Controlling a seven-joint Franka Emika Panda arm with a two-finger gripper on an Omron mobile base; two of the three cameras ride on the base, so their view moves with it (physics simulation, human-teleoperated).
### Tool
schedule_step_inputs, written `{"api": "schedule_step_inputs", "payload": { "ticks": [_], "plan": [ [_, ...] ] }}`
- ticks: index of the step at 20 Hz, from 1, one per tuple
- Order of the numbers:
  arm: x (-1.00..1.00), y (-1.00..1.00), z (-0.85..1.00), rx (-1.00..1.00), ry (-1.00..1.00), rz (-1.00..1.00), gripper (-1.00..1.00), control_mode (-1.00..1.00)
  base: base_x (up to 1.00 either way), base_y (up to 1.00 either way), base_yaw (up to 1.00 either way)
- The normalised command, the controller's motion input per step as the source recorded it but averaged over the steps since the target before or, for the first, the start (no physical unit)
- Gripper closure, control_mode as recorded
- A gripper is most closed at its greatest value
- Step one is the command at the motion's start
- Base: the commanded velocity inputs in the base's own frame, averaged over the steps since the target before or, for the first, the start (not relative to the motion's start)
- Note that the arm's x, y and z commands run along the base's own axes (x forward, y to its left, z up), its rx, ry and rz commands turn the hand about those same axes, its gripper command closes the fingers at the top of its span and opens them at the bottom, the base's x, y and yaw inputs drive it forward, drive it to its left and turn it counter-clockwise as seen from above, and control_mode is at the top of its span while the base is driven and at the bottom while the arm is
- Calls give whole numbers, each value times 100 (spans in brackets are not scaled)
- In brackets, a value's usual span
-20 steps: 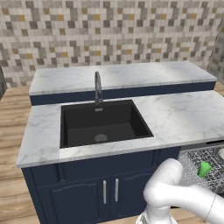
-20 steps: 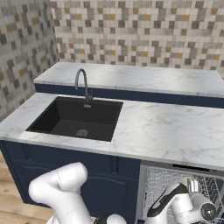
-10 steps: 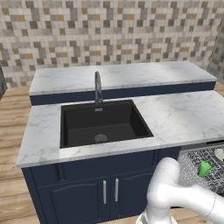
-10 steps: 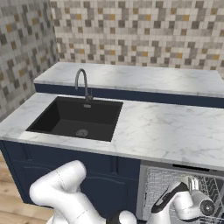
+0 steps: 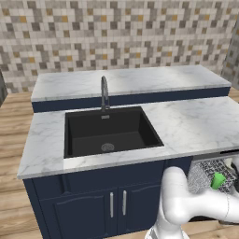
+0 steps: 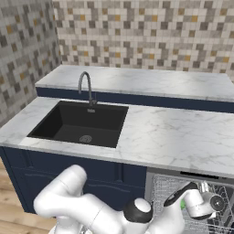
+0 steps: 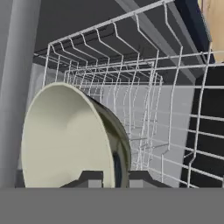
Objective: Pick up the cup and bowl from the counter, place them in the dishwasher, and close the dishwasher door.
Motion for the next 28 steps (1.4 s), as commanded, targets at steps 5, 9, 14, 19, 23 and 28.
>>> {"api": "schedule_step_inputs", "payload": {
  "ticks": [5, 9, 14, 19, 23, 28],
  "plan": [
    [-25, -10, -59, 0, -4, 11, -100, -100, 0, 0, 0],
    [-75, 0, -54, 0, -21, 15, -100, -100, 0, 0, 0],
    [-44, 0, -63, 0, -17, 13, -100, -100, 0, 0, 0],
    [-45, 0, -13, 0, -17, 11, -100, -100, 0, 0, 0],
    [-48, 0, 0, 0, -15, 9, -100, -100, 0, 0, 0],
    [-16, 4, 0, 0, -5, 4, -100, -100, 0, 0, 0]
  ]
}}
